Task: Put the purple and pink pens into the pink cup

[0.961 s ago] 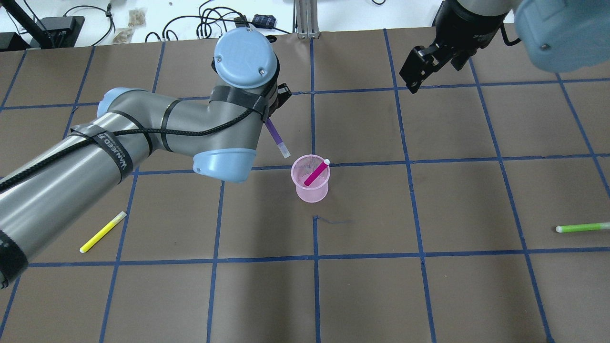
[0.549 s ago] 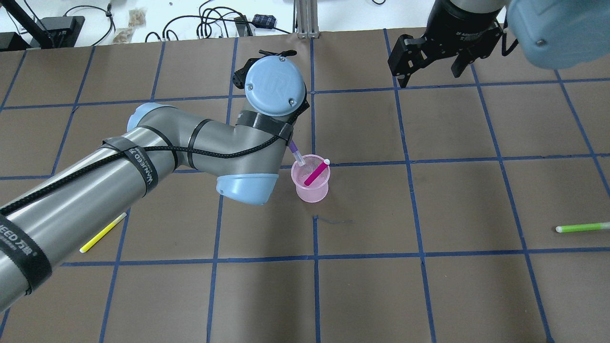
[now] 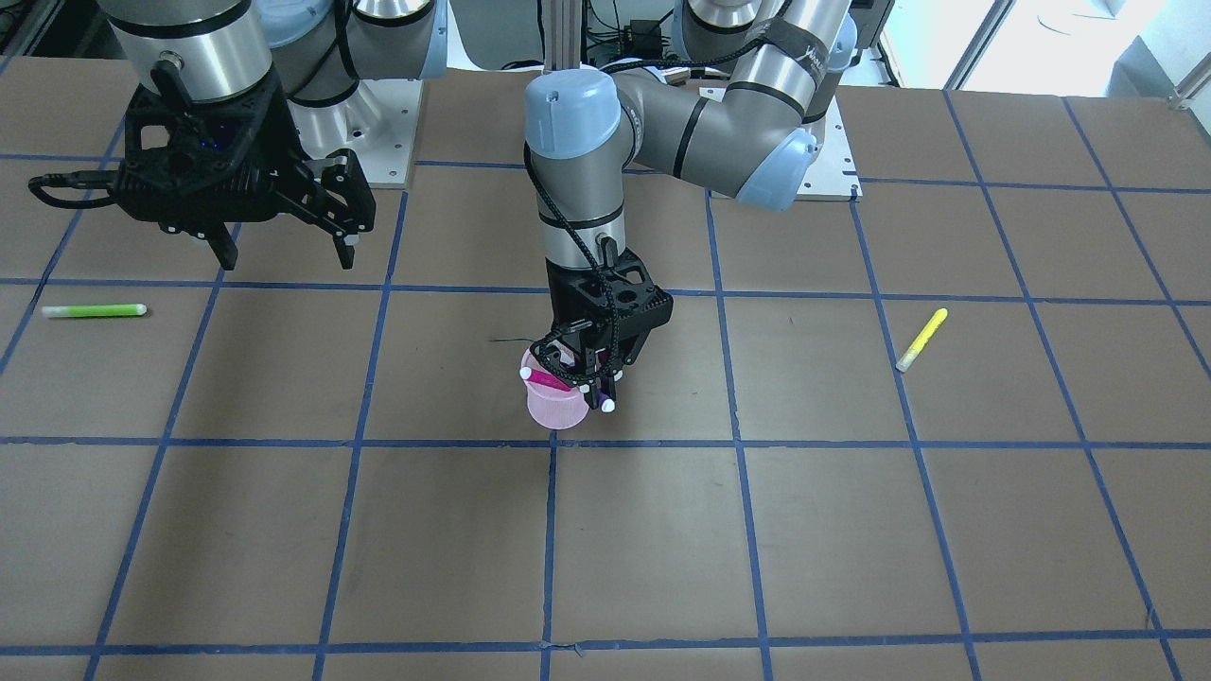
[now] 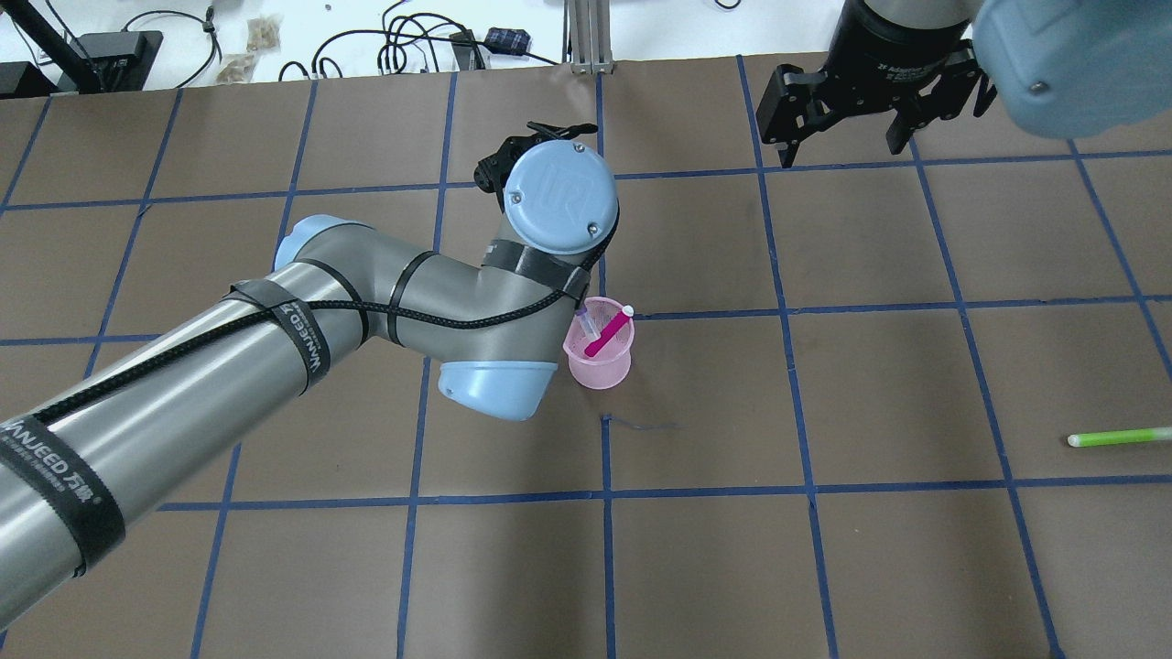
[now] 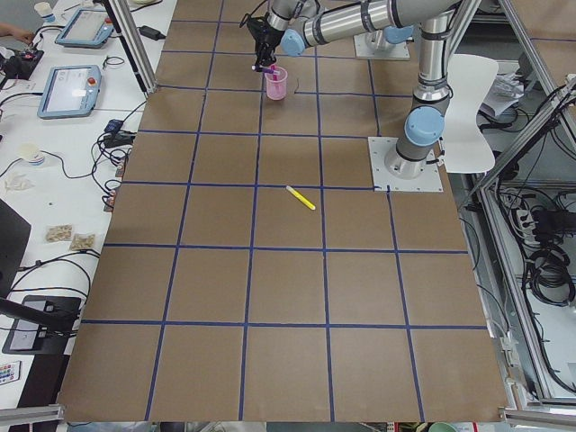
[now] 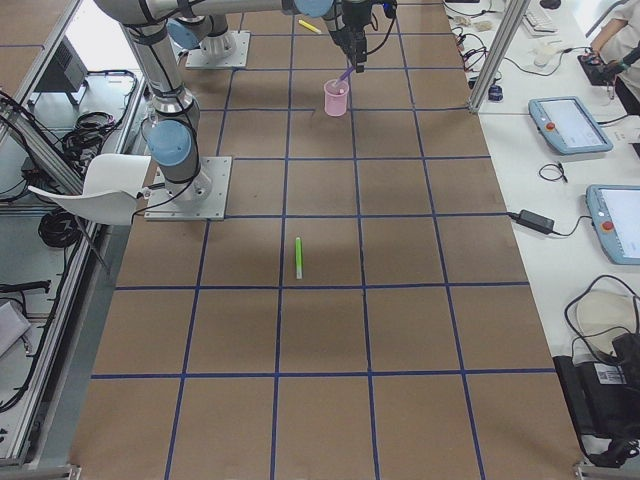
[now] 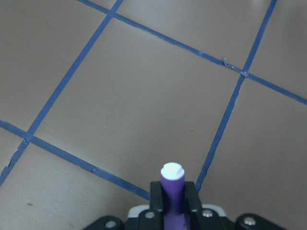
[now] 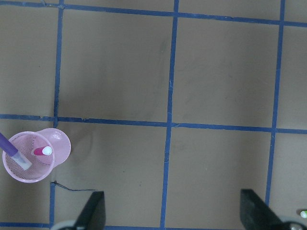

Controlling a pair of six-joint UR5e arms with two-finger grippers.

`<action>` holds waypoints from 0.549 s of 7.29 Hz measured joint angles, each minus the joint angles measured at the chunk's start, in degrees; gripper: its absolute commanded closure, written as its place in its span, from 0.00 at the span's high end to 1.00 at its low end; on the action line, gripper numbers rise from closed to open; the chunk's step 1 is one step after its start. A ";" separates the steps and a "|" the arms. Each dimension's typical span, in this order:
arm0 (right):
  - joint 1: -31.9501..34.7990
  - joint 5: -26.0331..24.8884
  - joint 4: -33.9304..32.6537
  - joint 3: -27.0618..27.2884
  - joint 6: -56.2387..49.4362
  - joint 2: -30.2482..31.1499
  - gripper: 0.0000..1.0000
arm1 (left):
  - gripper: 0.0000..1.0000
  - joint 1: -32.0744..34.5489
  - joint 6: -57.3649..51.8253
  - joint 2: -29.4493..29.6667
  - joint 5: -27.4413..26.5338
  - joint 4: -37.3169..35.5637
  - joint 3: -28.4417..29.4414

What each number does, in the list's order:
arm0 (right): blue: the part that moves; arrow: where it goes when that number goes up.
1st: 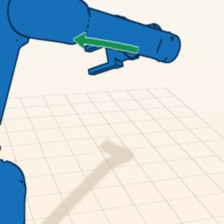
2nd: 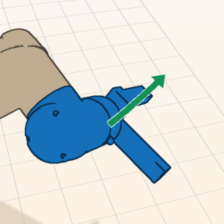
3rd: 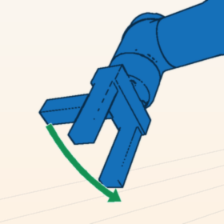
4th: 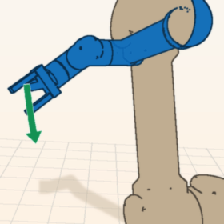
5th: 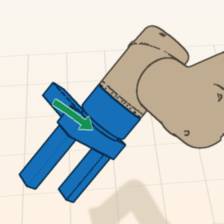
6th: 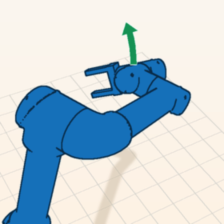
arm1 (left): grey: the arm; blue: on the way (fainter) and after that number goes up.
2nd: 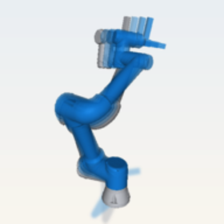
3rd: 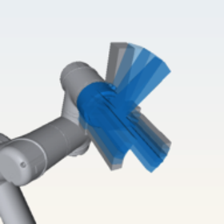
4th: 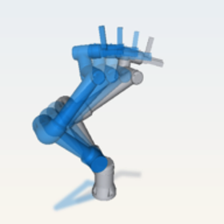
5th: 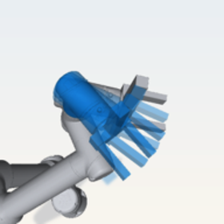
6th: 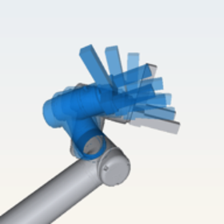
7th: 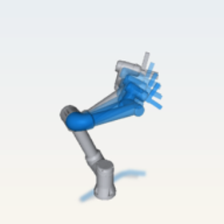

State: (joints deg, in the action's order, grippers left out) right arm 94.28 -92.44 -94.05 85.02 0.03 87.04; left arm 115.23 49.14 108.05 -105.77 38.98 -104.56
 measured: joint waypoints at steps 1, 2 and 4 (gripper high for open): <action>0.25 0.07 0.00 0.28 -0.06 -0.01 1.00 | 0.00 0.24 0.04 0.29 0.21 -0.08 -0.42; 0.54 0.12 0.01 0.58 -0.10 -0.01 1.00 | 0.17 0.71 0.08 0.63 0.26 -0.11 -0.60; 0.73 0.15 0.00 0.80 -0.19 0.01 1.00 | 0.99 1.53 -0.12 1.20 0.30 -0.05 -0.60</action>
State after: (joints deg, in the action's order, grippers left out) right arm 95.02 -92.29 -94.04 85.82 -0.16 87.05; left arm 116.76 49.02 109.24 -105.47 38.93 -105.17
